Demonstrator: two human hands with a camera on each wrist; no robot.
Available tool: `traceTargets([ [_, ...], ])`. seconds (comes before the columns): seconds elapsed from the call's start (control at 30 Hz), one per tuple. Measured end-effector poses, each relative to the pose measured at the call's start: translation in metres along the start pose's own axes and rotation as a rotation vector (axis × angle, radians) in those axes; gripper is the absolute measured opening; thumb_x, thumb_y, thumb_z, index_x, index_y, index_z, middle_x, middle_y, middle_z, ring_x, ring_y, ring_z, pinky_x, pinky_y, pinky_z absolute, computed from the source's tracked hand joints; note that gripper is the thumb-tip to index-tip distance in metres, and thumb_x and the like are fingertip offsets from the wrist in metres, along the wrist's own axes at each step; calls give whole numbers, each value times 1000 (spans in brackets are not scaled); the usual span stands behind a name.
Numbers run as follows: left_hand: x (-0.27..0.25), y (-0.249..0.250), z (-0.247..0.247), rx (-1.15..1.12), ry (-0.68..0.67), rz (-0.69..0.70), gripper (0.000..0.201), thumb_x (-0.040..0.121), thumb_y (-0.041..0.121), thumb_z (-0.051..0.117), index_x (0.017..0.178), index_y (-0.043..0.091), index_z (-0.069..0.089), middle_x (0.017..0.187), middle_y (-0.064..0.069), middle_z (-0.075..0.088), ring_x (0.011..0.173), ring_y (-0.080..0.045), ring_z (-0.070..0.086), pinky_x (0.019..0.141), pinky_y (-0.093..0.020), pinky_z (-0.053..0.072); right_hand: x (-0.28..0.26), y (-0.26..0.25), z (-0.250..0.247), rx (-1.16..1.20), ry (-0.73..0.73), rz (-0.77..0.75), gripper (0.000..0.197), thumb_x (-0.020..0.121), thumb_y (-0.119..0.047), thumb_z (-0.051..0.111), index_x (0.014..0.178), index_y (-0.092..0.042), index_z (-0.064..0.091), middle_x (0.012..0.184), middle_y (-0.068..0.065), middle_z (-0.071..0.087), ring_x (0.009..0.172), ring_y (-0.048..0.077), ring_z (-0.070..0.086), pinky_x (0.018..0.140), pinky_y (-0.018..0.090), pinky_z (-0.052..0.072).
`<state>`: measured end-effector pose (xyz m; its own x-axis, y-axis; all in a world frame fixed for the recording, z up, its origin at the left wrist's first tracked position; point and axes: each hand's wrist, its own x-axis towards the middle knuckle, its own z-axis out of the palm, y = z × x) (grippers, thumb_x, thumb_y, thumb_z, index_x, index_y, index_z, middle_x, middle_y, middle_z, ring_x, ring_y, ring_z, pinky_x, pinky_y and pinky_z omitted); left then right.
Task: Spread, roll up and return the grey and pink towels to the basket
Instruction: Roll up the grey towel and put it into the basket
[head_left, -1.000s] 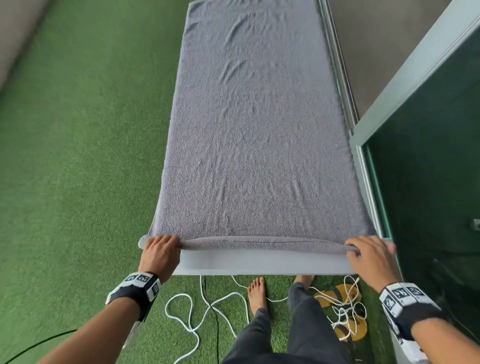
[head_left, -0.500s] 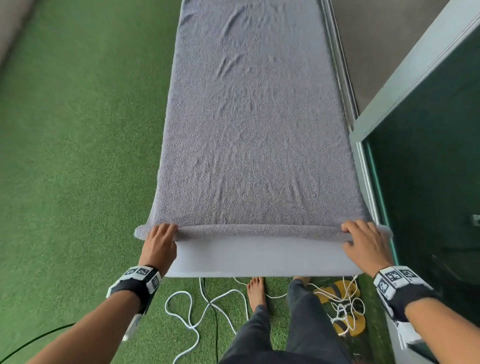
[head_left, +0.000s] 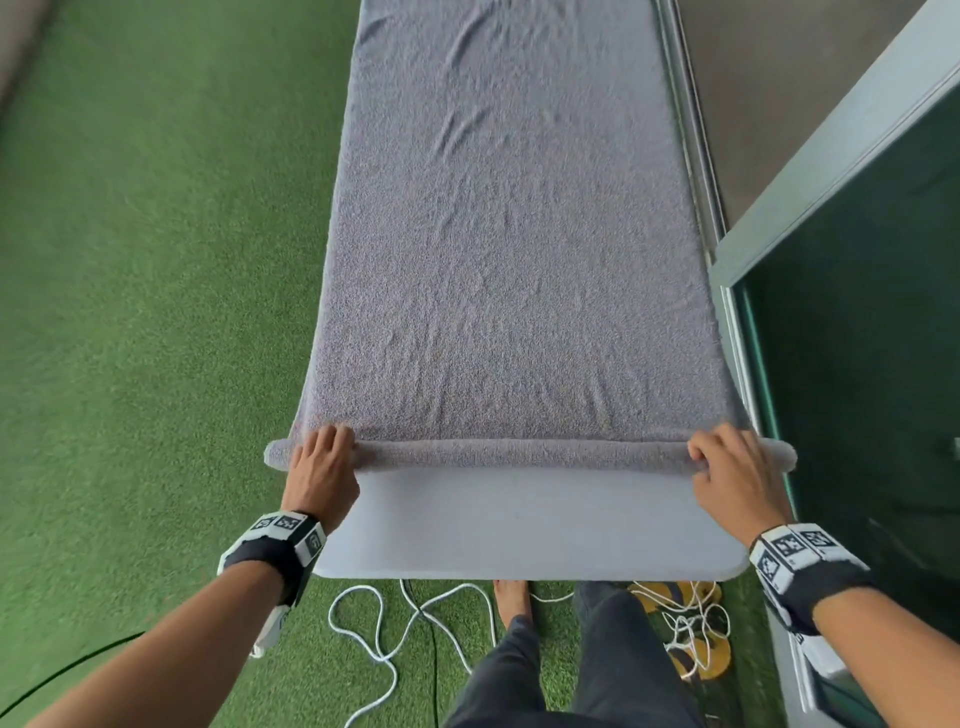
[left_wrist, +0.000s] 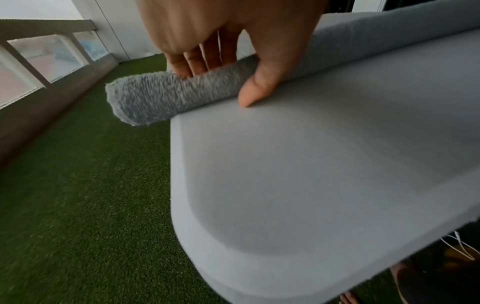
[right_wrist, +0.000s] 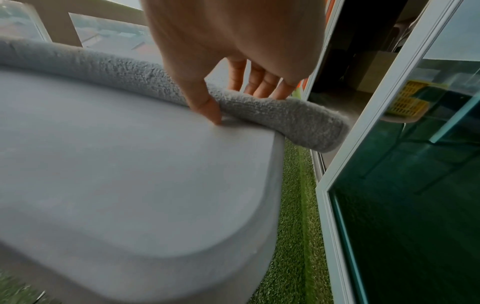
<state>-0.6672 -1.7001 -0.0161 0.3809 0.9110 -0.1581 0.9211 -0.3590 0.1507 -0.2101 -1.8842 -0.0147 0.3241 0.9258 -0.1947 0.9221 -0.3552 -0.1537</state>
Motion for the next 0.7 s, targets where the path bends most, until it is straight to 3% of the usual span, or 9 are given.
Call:
traceTargets([
  [0.1,-1,-3,5,-16,-26,10,40,62,-3,62,100,9,55,98,-11,56,89,-30,46,78,-43,44,0,3,3,-10,-27,27,37,68,-10,73,101,-18,58,99,4,58,90,29,54,77,47,46],
  [0.17,5,-5,3,-36,-23,27,32,70,5,51,100,9,59,98,-11,61,91,-32,52,78,-45,46,6,5,1,52,-15,27,38,71,-7,75,107,-14,65,102,6,64,94,31,57,82,50,48],
  [0.23,14,-7,0,-83,-12,34,29,70,7,45,92,8,63,93,-11,65,87,-34,58,77,-45,49,14,7,-1,90,21,18,34,72,-3,75,105,-11,71,99,8,69,90,32,58,81,50,50],
  [0.4,12,-5,-3,-85,-6,34,23,70,-5,60,88,7,66,90,-10,66,84,-32,59,75,-41,50,18,6,-3,101,7,16,32,72,-2,74,103,-9,73,96,10,70,86,33,60,78,48,51],
  [0.57,-17,-5,0,-75,-48,30,23,66,-4,70,83,11,65,82,-5,65,75,-29,60,64,-37,50,-9,5,2,112,7,18,32,70,-2,74,101,-9,73,97,10,70,90,33,62,81,47,49],
  [0.7,-52,-9,4,-58,-64,85,14,74,14,51,79,15,64,76,0,64,68,-23,59,62,-34,50,-45,8,9,110,-39,58,29,71,-6,75,99,-13,74,96,5,70,89,28,62,81,45,50],
])
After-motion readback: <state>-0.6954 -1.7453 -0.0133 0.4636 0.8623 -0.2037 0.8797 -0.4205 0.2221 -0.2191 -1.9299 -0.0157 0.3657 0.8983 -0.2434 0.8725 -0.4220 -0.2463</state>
